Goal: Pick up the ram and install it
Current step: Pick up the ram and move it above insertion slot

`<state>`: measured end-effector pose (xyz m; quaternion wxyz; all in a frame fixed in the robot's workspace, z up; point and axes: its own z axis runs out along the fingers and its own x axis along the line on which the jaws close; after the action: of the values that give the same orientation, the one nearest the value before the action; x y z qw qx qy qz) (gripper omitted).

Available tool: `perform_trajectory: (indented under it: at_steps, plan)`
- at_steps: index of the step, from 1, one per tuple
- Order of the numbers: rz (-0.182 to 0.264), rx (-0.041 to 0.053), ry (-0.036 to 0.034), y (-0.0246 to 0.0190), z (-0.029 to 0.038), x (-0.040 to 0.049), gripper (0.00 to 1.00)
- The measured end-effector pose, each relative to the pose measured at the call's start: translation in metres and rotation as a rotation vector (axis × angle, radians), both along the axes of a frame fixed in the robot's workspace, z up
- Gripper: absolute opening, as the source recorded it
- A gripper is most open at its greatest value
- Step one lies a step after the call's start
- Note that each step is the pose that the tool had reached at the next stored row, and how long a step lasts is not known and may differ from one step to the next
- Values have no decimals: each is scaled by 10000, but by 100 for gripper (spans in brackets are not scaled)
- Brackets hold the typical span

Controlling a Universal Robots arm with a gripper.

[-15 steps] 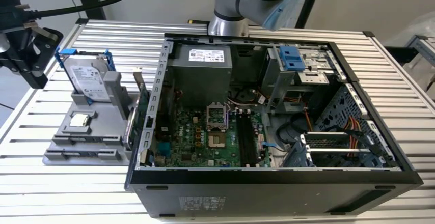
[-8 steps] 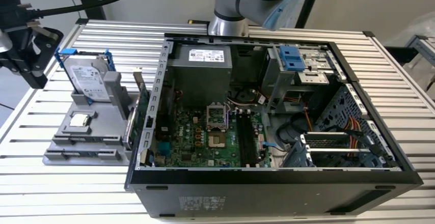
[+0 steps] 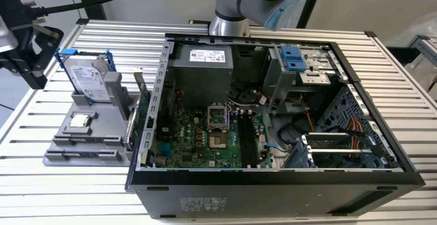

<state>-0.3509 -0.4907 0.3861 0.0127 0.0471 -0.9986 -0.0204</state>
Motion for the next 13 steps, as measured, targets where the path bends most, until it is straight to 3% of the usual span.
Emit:
perform_trajectory:
  at_steps: [13]
  plan:
    - [1033,0,0,0,0,0,0]
